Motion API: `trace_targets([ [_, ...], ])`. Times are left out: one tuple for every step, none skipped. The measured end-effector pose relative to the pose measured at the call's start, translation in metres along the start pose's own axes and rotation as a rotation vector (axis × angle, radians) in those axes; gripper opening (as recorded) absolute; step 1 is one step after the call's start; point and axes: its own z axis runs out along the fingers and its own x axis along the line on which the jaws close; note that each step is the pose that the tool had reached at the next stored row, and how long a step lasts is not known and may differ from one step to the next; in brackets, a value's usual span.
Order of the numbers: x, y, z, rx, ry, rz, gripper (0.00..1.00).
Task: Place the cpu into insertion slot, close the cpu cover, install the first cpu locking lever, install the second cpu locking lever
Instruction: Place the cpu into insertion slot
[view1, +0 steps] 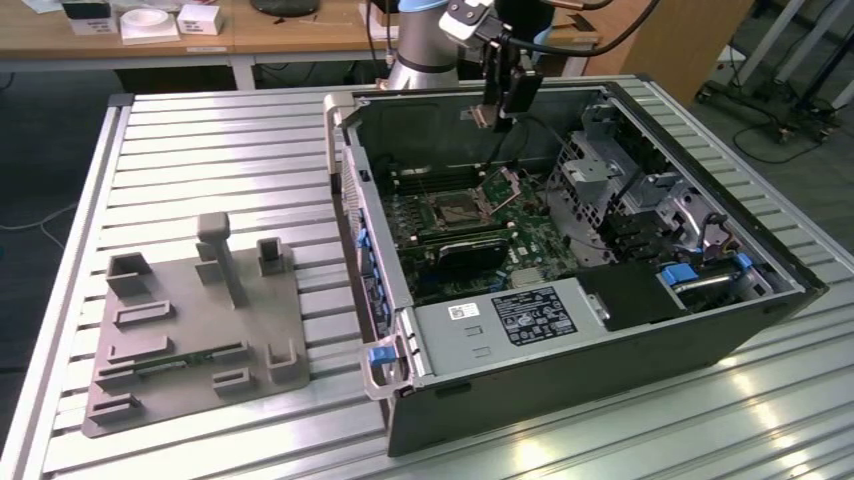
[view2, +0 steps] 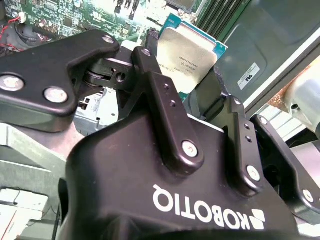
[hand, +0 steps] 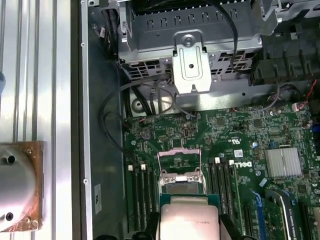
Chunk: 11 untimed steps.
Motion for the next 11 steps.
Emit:
trace_targets([
  [0.0, -0.0001, 0.0, 0.0, 0.0, 0.0, 0.54],
  [-0.0001, -0.0002, 0.0001, -0.0001, 0.0001, 0.0, 0.54],
  [-0.0001, -0.0004, 0.0001, 0.0, 0.0001, 0.0, 0.54],
  [-0.0001, -0.0006, 0.0001, 0.0, 0.0002, -0.001, 0.54],
  [-0.0001, -0.0007, 0.0002, 0.0, 0.0005, -0.004, 0.54],
  [-0.0001, -0.0007, 0.0003, 0.0001, 0.0008, -0.008, 0.54],
  [-0.0001, -0.0007, 0.0003, 0.0003, 0.0013, -0.014, 0.54],
  [-0.0001, -0.0008, 0.0005, 0.0004, 0.0019, -0.021, 0.54],
  [-0.0001, -0.0008, 0.0006, 0.0005, 0.0026, -0.029, 0.54],
  [-0.0001, -0.0008, 0.0007, 0.0007, 0.0035, -0.038, 0.54],
  [-0.0001, -0.0008, 0.0008, 0.0008, 0.0041, -0.045, 0.54],
])
